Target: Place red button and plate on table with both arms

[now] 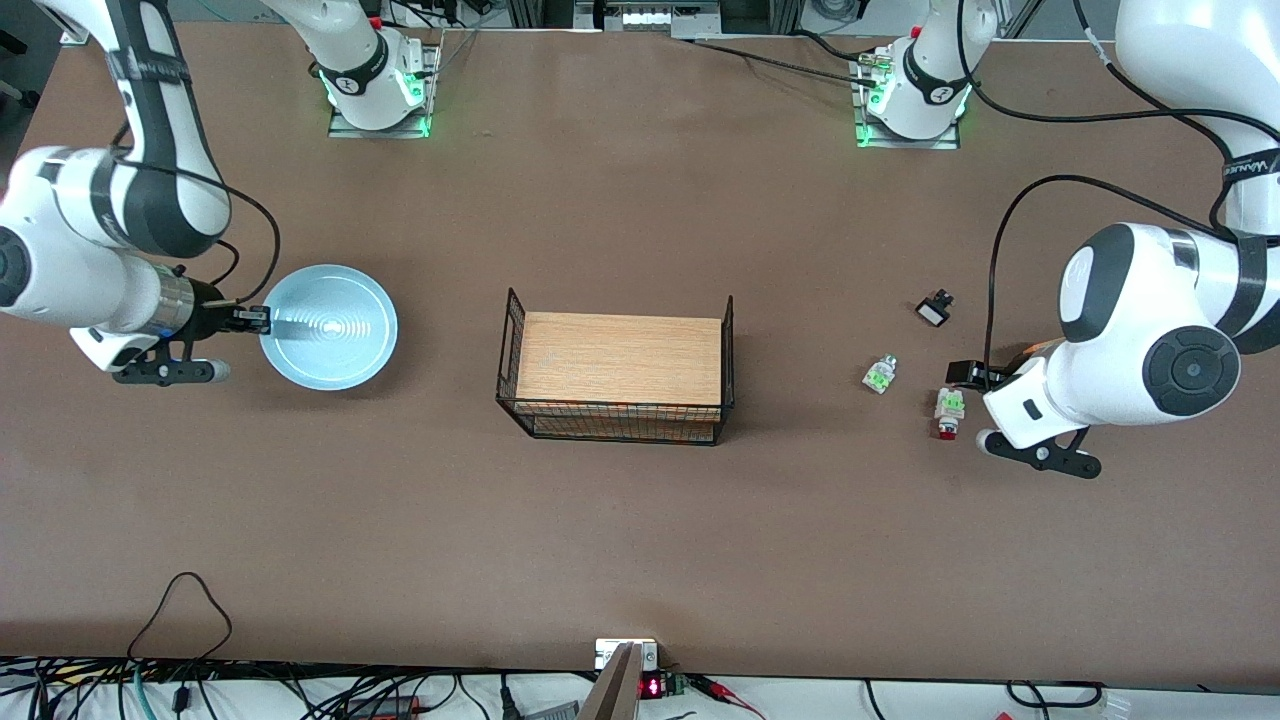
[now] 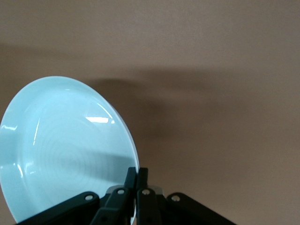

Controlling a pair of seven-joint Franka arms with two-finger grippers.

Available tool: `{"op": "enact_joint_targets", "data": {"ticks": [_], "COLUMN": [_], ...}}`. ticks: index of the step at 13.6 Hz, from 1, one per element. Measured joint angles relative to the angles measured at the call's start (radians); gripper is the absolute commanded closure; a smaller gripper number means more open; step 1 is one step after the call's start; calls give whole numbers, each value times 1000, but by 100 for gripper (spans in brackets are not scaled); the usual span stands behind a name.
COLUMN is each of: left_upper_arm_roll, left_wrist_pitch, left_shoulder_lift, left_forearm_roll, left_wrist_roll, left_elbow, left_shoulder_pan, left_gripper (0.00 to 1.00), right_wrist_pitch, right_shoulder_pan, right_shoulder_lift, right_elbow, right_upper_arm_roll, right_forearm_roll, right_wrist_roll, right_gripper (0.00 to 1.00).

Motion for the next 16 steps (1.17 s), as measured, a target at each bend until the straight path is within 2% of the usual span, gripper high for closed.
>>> {"op": "enact_joint_targets", "data": {"ticks": [3, 6, 7, 8, 9, 12, 14, 16], "left_upper_arm_roll": [-21, -7, 20, 53, 82, 147, 153, 153], "left_wrist_pitch": [-65, -115, -126, -127, -121, 5, 77, 81], "left_shoulder_lift": [-105, -230, -268, -306, -345, -457, -504, -517], "left_forearm_roll": [-1, -22, -26, -35, -55, -107, -116, -116], "left_wrist_roll": [-38, -51, -52, -52, -51, -51, -51, -52], "left_elbow": [12, 9, -2, -23, -54, -191, -279, -316], "left_shoulder_pan": [-1, -1, -4, -8, -11, -22, -23, -27], "left_gripper": [0, 0, 0, 0, 0, 0, 0, 0], "right_wrist_pitch": [221, 361, 397, 416, 420, 405, 347, 292], "right_shoulder_pan": [-25, -29, -33, -40, -48, -56, -56, -56], "right_shoulder_lift": [33, 51, 55, 57, 58, 52, 31, 6], "right_elbow": [-145, -229, -249, -261, -265, -263, -247, -220], "right_upper_arm_roll": [0, 1, 1, 1, 1, 3, 22, 64], "right_forearm_roll": [0, 0, 0, 0, 0, 2, 4, 4], "right_wrist_roll": [-115, -174, -195, -213, -222, -218, -147, -21], "right_gripper": [100, 98, 86, 38, 0, 0, 0, 0]}}
